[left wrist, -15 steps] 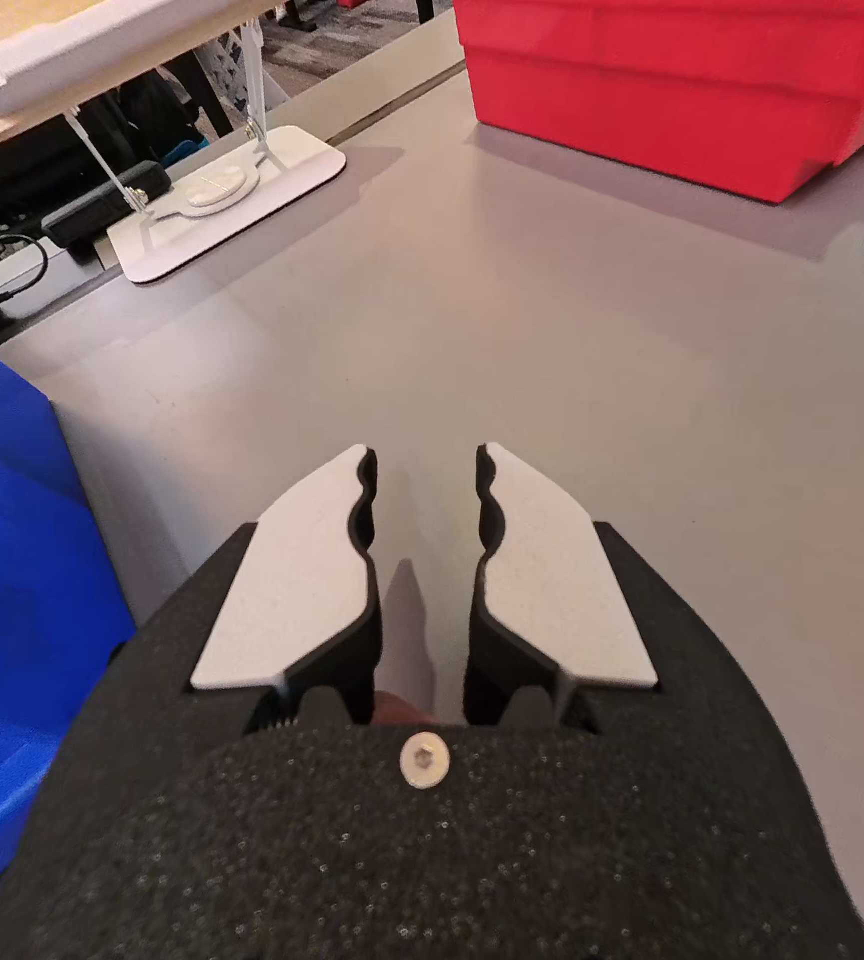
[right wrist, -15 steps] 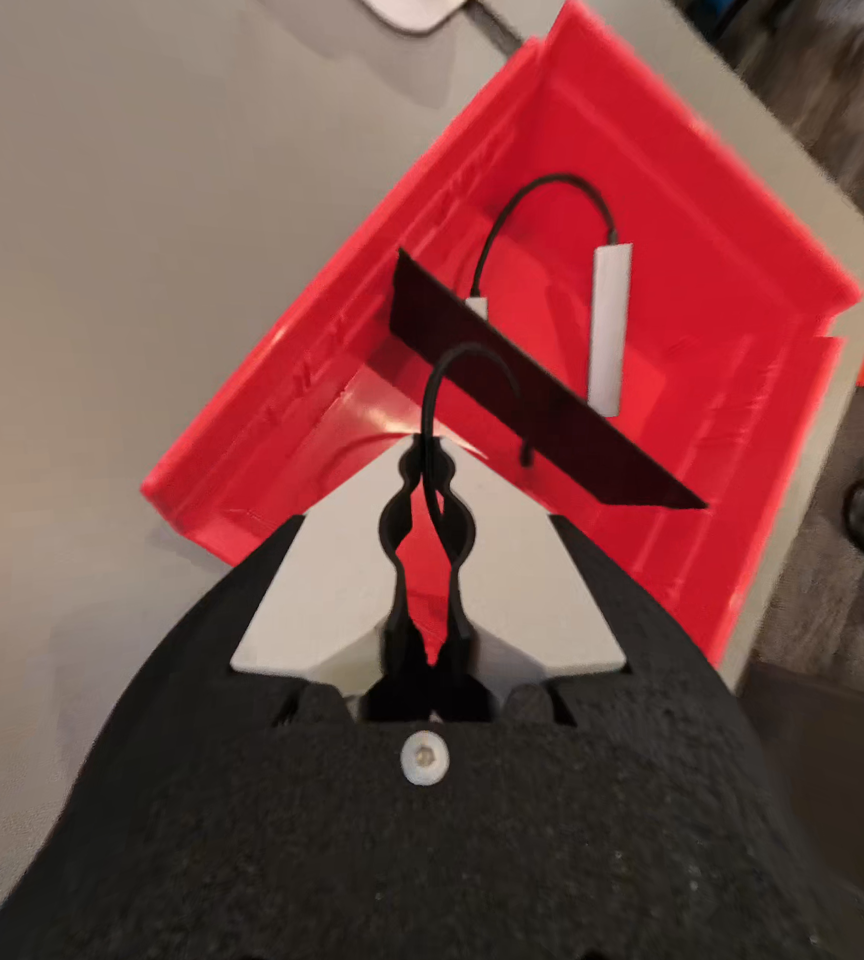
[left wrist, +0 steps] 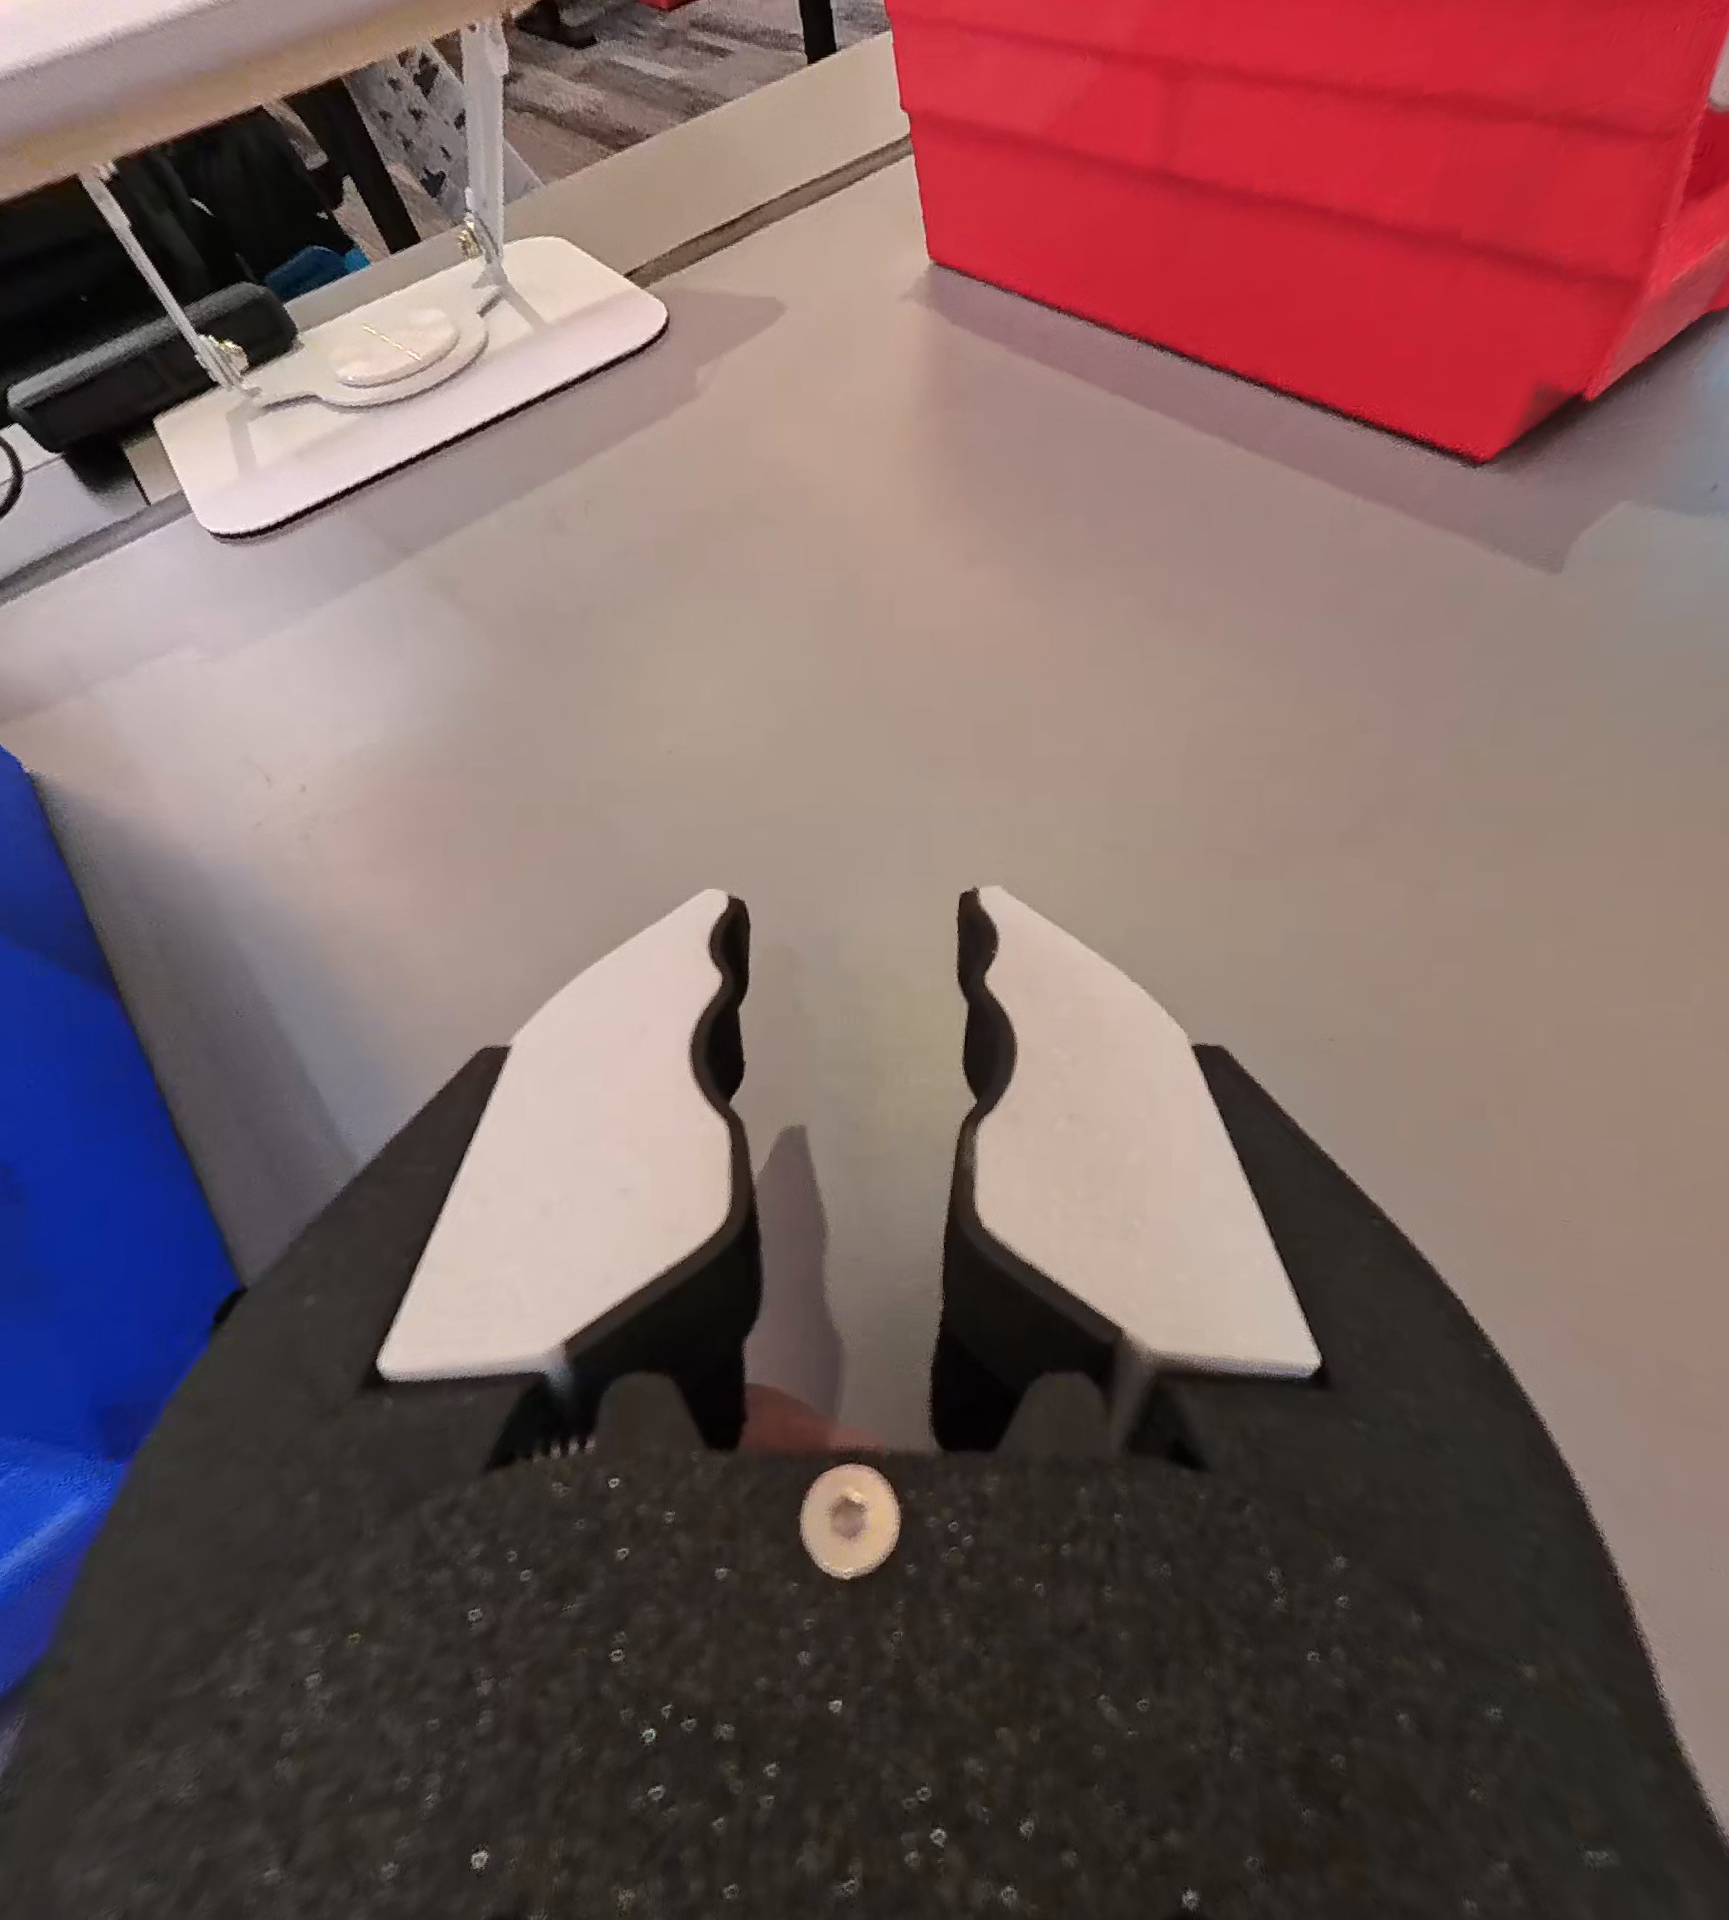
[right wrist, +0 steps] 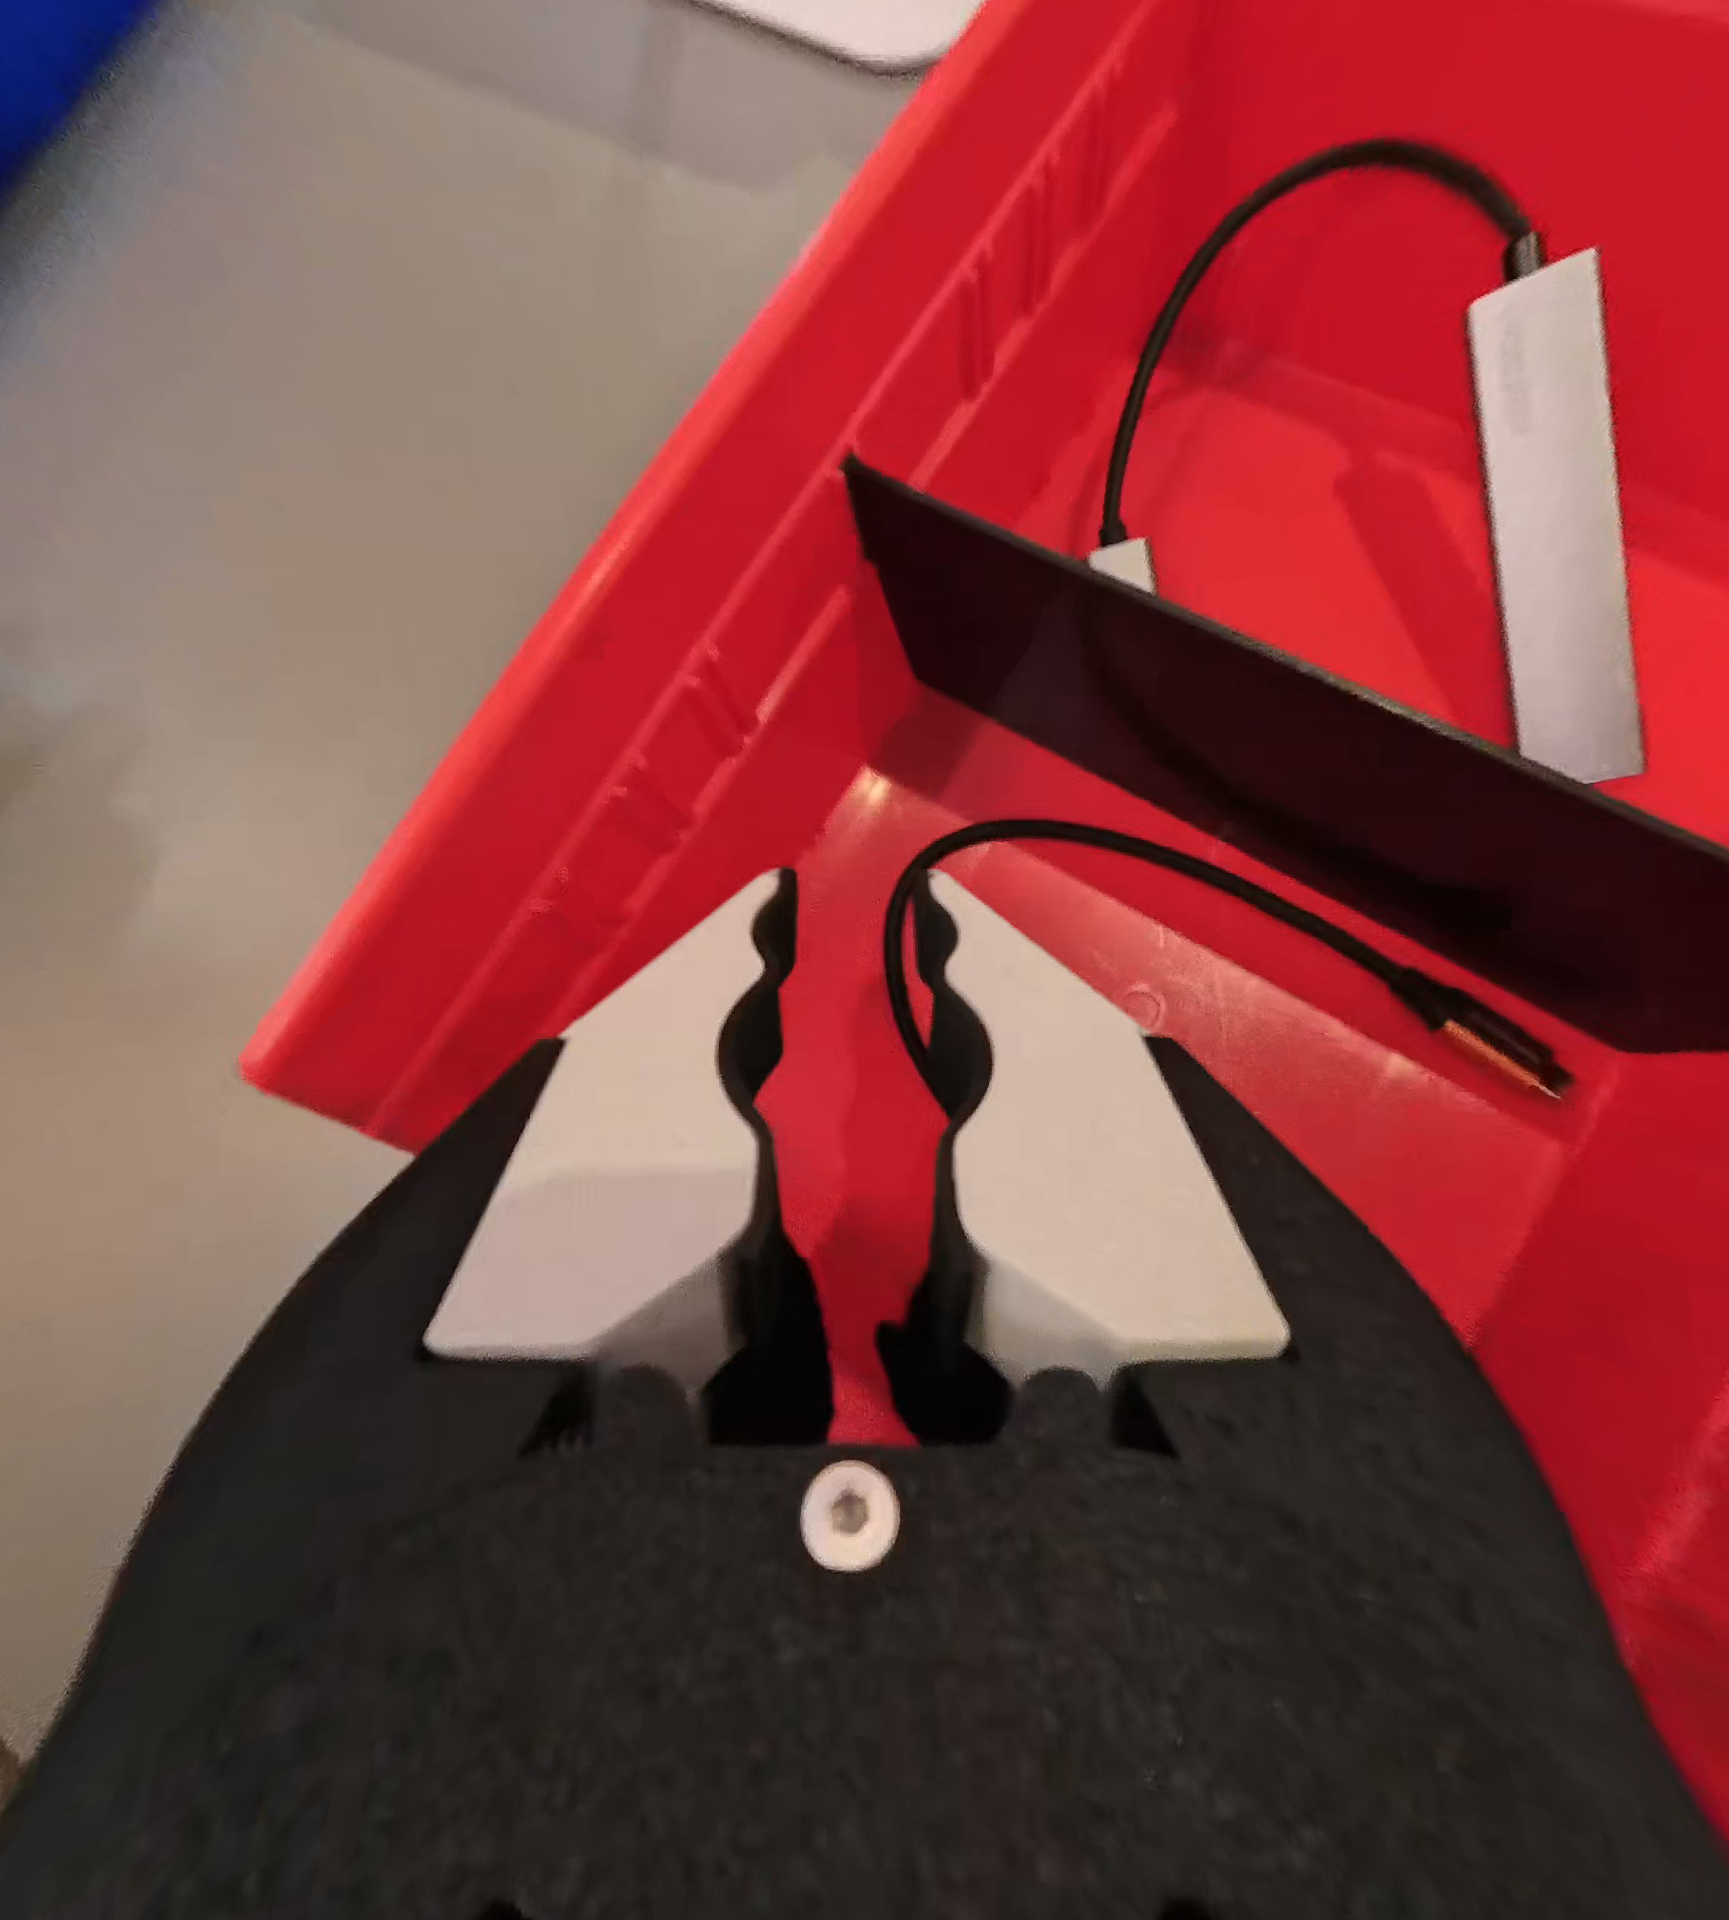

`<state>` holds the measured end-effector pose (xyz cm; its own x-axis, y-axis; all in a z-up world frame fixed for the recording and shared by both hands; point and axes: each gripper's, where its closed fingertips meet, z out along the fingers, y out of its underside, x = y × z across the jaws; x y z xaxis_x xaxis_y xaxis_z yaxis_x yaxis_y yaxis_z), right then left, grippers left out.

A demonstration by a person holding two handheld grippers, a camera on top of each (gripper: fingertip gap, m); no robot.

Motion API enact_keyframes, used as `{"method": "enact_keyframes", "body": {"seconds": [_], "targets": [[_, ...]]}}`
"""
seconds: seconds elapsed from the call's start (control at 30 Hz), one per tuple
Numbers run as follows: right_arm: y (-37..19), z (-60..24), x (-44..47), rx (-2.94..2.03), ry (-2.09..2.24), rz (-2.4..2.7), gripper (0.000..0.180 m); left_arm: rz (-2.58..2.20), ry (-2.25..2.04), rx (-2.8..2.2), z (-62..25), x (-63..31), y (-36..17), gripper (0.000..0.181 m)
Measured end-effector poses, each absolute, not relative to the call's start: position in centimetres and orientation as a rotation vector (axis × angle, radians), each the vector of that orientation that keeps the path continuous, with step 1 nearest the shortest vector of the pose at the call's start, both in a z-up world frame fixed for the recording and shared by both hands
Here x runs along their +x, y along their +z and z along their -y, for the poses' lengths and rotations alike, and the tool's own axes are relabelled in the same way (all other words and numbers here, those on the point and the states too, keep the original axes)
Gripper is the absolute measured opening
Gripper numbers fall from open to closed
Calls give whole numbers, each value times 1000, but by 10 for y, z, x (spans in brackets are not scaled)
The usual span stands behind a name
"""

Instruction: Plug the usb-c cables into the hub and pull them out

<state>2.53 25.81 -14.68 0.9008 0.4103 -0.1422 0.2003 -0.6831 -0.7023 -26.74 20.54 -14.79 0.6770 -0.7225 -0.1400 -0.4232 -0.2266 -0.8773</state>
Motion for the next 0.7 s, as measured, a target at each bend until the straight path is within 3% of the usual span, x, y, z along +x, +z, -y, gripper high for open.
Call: {"method": "enact_keyframes", "body": {"seconds": [0.03,0.23,0.43,0.6,0.7], "targets": [[-138,-258,27,-2295,383,403,25,-902,-370,-1858,-205,-267,-146,39],[-64,-211,-35,-1836,427,373,27,-919,-554,-1841,-186,-261,-126,41],[-82,-129,-148,-1701,923,341,28,-694,-791,-1851,-208,-297,-67,42],[-101,-134,-150,-1768,879,414,27,-174,-1015,-2057,-294,-387,-44,41],[-105,-135,-147,-1777,903,409,27,92,-911,-2152,-357,-439,-55,37]]}}
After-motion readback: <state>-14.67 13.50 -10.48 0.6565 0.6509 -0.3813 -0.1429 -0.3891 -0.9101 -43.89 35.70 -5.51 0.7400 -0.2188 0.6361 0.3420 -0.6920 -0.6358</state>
